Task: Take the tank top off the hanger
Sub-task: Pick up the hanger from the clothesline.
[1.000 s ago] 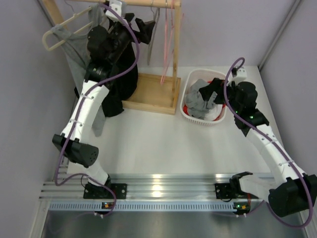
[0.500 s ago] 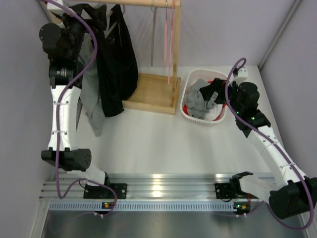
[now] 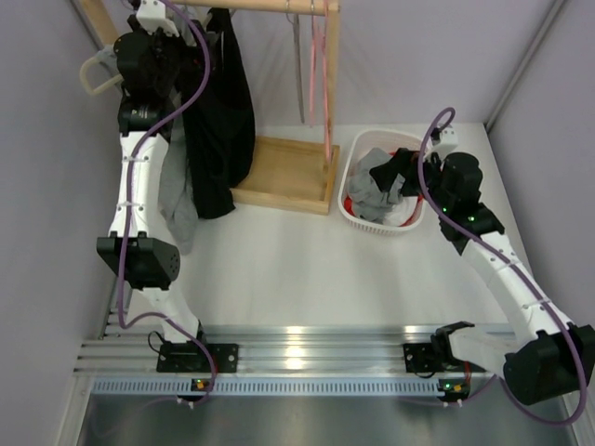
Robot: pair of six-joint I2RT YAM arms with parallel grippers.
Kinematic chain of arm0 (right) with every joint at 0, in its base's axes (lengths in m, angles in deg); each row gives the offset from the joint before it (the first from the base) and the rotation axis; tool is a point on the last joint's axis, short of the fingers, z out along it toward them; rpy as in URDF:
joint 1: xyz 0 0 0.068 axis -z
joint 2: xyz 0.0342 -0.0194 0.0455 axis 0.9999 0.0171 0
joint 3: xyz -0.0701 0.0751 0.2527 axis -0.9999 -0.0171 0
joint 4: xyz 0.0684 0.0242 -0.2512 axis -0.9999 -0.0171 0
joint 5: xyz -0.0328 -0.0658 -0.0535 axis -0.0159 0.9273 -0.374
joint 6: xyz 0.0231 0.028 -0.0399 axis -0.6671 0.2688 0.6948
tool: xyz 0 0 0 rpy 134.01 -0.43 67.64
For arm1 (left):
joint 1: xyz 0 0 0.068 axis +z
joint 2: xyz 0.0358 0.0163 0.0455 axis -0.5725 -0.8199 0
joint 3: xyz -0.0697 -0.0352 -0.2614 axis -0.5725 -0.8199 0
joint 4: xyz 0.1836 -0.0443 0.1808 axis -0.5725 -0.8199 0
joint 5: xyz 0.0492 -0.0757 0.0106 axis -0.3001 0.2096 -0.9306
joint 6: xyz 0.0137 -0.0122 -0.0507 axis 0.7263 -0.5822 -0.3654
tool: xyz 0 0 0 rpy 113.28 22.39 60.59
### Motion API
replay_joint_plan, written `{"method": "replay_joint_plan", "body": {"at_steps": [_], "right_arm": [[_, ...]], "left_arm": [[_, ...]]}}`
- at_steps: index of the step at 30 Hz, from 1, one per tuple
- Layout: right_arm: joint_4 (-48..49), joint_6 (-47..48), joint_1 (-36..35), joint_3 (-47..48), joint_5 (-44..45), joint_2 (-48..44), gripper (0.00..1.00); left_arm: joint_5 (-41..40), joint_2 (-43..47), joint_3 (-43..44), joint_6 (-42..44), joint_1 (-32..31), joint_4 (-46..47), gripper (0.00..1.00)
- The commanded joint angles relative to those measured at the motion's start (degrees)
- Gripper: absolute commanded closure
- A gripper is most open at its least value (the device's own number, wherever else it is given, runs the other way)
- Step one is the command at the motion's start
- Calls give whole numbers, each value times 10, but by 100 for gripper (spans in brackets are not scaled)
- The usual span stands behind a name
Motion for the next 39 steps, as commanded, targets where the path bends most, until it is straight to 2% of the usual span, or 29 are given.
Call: {"method": "replay_joint_plan", "body": {"at_steps": [1,14,24,26,28,39], "right_arm": [[19,-7,7,26,-25,11,4],[23,-12,6,35,-37,42,4],[23,-12,6,38,-41,48,4],[22,-16,6,45,-47,52,5],[22,-17,7,51,-54,53,4],[20,-23,7,60,-56,43,4]], "left_arm": [[-34,12,32,60,3,22,2],[-38,51,22,57,3,22,2],[1,80,36,41,2,25,2],[8,68,46,65,2,29,2],[19,47,53,66,19,29,2],[43,-34,93,76,19,36,2]]}}
